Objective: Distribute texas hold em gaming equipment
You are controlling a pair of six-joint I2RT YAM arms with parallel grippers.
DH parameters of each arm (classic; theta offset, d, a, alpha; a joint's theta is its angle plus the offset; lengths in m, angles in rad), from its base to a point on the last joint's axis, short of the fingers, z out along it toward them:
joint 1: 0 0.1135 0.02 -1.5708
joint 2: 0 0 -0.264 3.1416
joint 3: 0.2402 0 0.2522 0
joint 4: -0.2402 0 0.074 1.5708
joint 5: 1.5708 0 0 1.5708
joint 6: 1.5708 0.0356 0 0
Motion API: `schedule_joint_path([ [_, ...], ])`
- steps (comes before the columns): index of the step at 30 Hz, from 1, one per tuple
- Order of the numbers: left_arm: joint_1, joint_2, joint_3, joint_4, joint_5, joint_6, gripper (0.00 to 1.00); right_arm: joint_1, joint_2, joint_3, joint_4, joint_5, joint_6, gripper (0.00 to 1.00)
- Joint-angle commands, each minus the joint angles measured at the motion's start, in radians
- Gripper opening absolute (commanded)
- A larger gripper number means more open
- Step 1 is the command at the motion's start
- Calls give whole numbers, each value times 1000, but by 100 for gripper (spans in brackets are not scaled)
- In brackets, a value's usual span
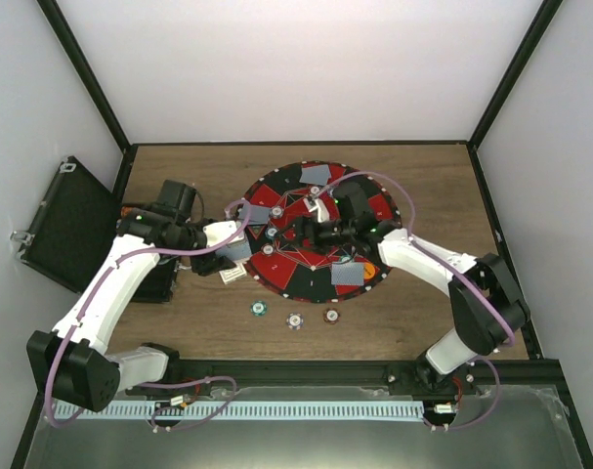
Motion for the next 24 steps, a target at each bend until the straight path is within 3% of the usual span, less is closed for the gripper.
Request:
schedule_joint_path([
  [1, 0, -22, -9, -4, 37, 5, 4, 86, -18, 20, 174, -61, 86, 87],
  [24, -13, -24, -3, -13, 59, 10, 5, 218, 280, 251, 246, -166, 139, 79],
])
